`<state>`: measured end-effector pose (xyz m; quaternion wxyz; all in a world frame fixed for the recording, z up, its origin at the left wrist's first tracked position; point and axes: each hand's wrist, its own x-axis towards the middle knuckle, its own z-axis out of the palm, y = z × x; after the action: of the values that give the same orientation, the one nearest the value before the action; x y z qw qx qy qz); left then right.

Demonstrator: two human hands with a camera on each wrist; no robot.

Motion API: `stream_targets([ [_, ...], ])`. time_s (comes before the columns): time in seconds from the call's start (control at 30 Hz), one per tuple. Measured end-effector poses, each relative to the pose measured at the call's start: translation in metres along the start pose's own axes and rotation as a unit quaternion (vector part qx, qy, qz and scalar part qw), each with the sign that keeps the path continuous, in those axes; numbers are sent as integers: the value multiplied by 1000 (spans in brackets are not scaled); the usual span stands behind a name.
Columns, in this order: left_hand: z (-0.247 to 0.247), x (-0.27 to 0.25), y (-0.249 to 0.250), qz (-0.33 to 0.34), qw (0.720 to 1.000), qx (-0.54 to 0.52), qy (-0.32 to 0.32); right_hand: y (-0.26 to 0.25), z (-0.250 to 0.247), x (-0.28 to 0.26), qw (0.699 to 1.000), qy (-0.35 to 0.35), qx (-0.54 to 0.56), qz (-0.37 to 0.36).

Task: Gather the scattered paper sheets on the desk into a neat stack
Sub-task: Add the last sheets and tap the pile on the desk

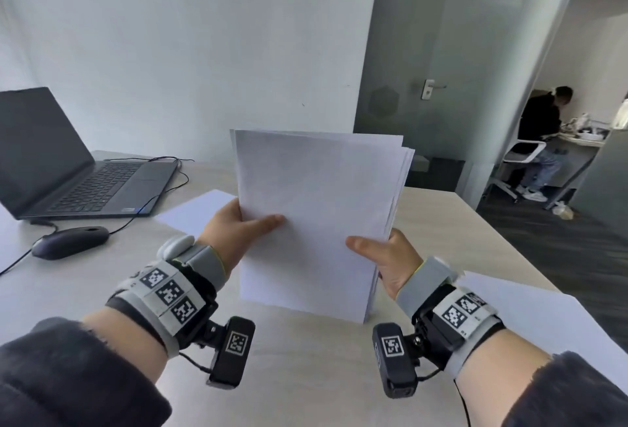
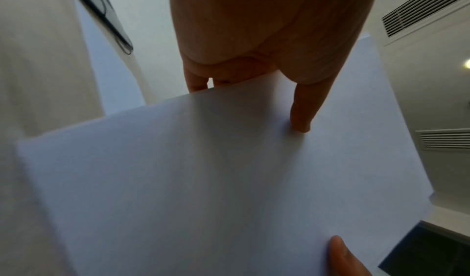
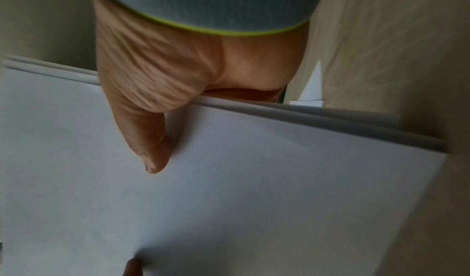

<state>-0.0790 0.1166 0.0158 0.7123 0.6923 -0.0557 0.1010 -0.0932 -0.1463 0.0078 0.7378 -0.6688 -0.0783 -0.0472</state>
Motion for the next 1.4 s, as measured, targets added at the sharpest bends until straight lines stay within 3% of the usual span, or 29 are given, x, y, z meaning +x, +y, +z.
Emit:
stream_targets([
  [0.17, 15, 3, 8, -7, 999, -31, 11, -7, 4, 8, 999, 43, -8, -31],
  [0.33, 10, 11, 22, 8, 999, -38, -1, -21, -1, 13, 999, 9, 19, -40],
  [0.47, 9, -6, -11, -55, 998, 7, 0, 22, -9, -2, 999, -18, -39, 31],
  [0.57, 11, -16, -28, -114, 993, 31, 0, 37, -9, -8, 995, -19, -89, 29],
  [0.7, 12, -5, -21, -146, 988, 51, -6, 30, -15, 8, 990, 59, -120, 44],
  [0.9, 4, 17, -12, -171, 977, 129, -5, 23, -55, 38, 963, 249, 5, 103],
  [1.03, 2, 38, -14, -212, 960, 183, -31, 32, -78, 44, 938, 288, 55, 183],
  [1.13, -2, 59, -20, -204, 930, 304, -41, 42, -80, 47, 934, 274, 54, 223],
  [1.23, -5, 79, -28, -196, 859, 468, -74, 49, -70, 53, 940, 242, 10, 239],
  [1.33, -11, 96, -41, -214, 819, 523, -102, 57, -70, 68, 946, 221, -122, 204],
  [1.4, -24, 101, -55, -240, 777, 568, -129, 57, -71, 77, 939, 208, -194, 193],
])
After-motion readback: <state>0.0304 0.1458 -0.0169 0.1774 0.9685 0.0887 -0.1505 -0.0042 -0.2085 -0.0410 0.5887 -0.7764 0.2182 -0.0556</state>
